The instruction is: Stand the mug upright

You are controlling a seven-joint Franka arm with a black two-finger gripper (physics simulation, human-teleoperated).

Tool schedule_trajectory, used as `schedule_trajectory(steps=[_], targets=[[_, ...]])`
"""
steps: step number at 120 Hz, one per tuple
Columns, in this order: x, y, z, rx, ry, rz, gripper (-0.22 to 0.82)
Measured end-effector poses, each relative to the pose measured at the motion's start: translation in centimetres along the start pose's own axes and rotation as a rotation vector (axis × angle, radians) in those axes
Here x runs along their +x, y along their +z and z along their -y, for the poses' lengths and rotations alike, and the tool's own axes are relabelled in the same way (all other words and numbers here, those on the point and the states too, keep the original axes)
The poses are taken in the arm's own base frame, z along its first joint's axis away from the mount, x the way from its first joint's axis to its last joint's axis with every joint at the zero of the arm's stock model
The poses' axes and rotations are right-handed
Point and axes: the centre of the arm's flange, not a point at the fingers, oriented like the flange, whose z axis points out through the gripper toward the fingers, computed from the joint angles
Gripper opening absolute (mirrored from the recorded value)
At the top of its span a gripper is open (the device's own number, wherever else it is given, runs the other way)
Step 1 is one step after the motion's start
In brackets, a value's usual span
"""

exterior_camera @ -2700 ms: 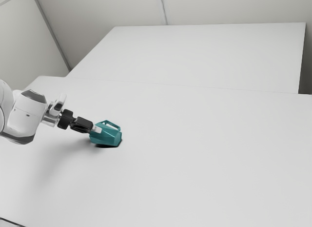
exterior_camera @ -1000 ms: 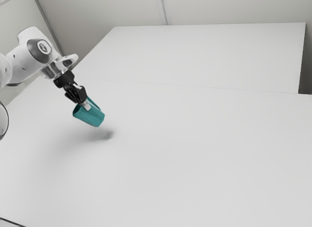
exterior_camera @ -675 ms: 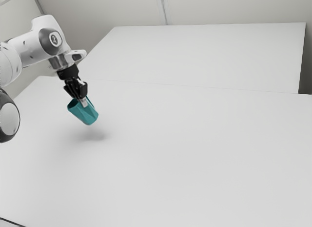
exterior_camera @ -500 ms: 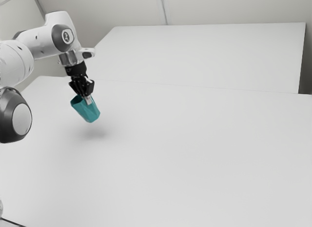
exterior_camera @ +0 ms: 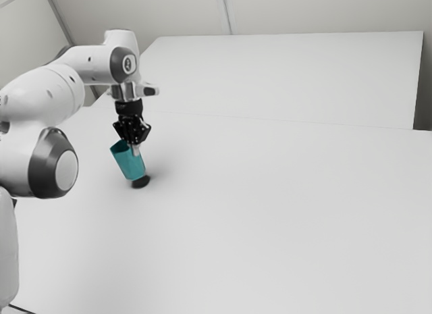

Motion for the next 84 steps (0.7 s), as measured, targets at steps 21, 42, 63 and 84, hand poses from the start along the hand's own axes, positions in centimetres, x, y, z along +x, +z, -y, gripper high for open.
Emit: schedule_trajectory(steps=[21,42,63,84], targets=[[1.0,1.6,-0.3,0.019,-0.026,0.036,-0.18],[1.4,2.2,-0.8,0.031,-0.046,0.047,-0.10],[1.5,2.1,-1.1,0.027,-0.065,0.045,0.27],[0.1,-0.7,-1.8,0.024,-0.073,-0.002,0.46]])
